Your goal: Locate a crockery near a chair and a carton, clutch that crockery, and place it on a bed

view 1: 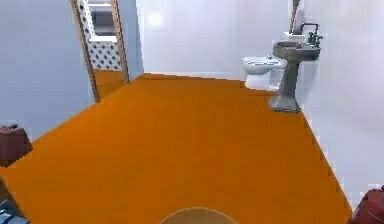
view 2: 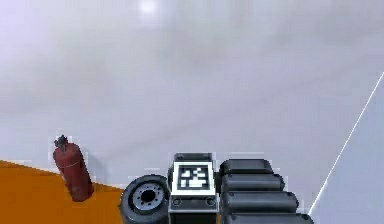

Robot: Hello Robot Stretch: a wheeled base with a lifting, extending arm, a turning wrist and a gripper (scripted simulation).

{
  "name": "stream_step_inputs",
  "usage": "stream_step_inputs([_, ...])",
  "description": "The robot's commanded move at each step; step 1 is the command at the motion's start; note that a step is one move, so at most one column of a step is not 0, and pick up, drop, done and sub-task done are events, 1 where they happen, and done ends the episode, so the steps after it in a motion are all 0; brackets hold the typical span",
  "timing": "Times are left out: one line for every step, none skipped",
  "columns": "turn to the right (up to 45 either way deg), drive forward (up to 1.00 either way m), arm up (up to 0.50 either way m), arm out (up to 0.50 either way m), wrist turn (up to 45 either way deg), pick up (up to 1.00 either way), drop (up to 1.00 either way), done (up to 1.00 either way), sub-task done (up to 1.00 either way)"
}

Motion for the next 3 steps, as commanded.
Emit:
stream_step_inputs([0.0, 0.40, 0.00, 0.00, 0.0, 0.00, 0.00, 0.00, 0.00])
stream_step_inputs([-21.0, 0.00, 0.00, 0.00, 0.0, 0.00, 0.00, 0.00, 0.00])
stream_step_inputs([0.0, 1.00, 0.00, 0.00, 0.0, 0.00, 0.00, 0.00, 0.00])
